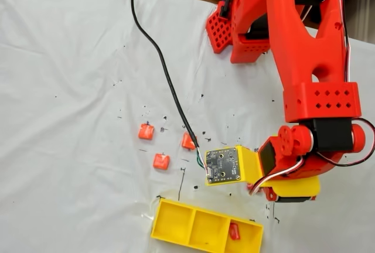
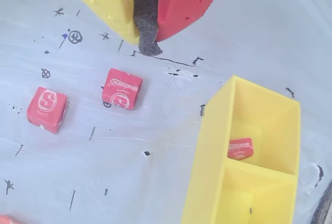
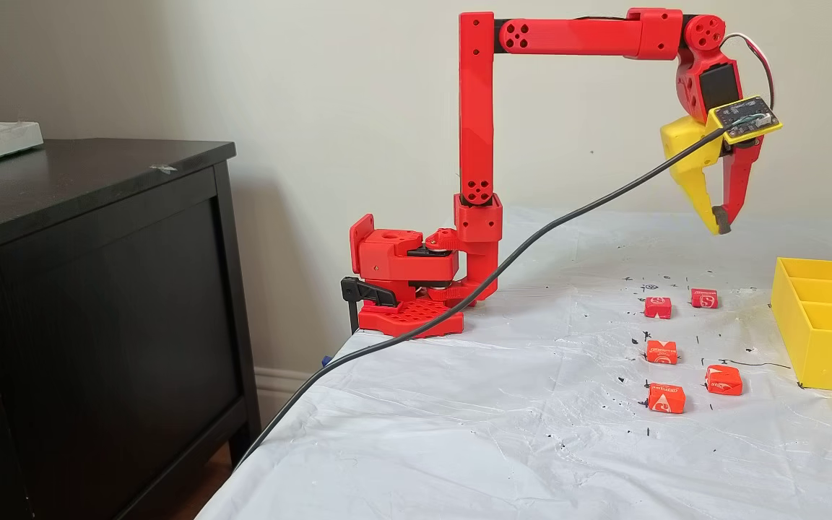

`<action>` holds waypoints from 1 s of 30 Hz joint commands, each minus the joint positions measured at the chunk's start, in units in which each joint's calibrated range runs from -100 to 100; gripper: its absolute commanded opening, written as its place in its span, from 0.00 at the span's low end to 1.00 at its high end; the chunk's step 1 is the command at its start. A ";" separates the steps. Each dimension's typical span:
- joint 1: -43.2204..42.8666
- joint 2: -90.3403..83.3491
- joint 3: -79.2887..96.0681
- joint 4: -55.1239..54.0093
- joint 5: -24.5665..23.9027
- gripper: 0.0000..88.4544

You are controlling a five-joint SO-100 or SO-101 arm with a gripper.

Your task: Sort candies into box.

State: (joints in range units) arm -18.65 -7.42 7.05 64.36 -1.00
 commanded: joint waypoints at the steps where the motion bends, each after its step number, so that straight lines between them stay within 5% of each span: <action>1: -1.10 -0.63 -0.17 -1.04 -0.05 0.03; 9: -1.64 5.05 1.10 -1.37 -0.10 0.26; 30: -1.28 13.96 -0.81 0.02 0.44 0.34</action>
State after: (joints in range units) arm -19.38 6.83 9.76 63.97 -0.42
